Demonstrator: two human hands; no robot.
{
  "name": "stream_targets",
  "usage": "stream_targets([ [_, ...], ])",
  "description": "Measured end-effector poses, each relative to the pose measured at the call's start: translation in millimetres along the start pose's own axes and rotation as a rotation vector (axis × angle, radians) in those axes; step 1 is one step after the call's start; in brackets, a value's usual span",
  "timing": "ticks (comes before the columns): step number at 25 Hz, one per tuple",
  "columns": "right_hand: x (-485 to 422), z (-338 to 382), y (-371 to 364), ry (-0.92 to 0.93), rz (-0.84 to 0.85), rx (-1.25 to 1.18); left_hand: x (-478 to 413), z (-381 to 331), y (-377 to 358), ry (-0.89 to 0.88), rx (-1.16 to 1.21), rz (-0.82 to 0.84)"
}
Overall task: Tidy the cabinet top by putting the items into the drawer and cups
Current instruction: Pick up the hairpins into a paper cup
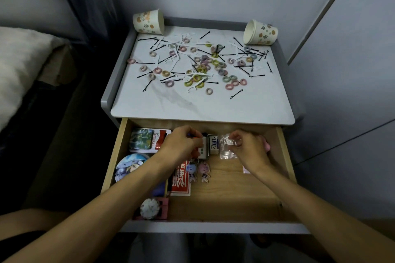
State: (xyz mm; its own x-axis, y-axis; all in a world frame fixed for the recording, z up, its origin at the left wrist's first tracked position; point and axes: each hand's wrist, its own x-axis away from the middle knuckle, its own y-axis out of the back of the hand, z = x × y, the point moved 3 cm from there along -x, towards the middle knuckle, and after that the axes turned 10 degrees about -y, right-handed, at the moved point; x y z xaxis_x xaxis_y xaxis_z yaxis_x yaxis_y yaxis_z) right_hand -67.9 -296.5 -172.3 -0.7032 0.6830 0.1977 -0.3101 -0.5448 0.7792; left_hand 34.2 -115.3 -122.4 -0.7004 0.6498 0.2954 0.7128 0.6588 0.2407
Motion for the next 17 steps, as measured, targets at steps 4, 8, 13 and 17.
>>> stream_targets([
  [4, 20, 12, 26, 0.100, 0.051, 0.190, 6, -20, 4, -0.062, 0.044, 0.037],
  [8, 26, 41, 71, 0.201, 0.092, 0.124, 6, -59, 13, -0.109, 0.138, 0.015],
  [13, -40, 65, 132, 0.238, -0.024, 0.046, -25, -119, 12, -0.208, 0.135, 0.006],
  [17, -132, 78, 164, 0.251, -0.165, 0.083, -80, -157, 6, -0.243, 0.080, 0.006],
])
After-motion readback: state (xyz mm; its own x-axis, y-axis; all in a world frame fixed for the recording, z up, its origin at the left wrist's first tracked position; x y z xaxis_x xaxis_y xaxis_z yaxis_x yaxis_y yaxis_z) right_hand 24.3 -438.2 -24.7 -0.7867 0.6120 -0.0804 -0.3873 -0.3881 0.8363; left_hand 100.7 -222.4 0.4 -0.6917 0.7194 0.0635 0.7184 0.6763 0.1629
